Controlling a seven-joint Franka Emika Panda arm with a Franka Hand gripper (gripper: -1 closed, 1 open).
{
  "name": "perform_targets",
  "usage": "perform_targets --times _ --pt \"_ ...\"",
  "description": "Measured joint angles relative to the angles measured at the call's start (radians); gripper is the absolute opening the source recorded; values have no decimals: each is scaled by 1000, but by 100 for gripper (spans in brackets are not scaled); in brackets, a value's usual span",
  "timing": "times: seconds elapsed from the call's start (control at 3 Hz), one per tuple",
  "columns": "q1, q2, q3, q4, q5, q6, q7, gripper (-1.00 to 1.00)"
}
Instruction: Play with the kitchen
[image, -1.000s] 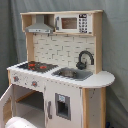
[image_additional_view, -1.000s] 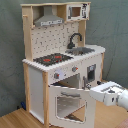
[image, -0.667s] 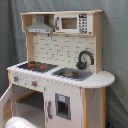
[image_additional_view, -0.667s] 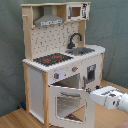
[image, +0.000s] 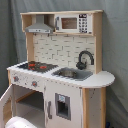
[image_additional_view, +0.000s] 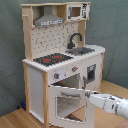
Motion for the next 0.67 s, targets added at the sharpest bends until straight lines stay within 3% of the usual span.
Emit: perform_targets --times 0.67 --pt "-38 0 4 13 0 99 197 100"
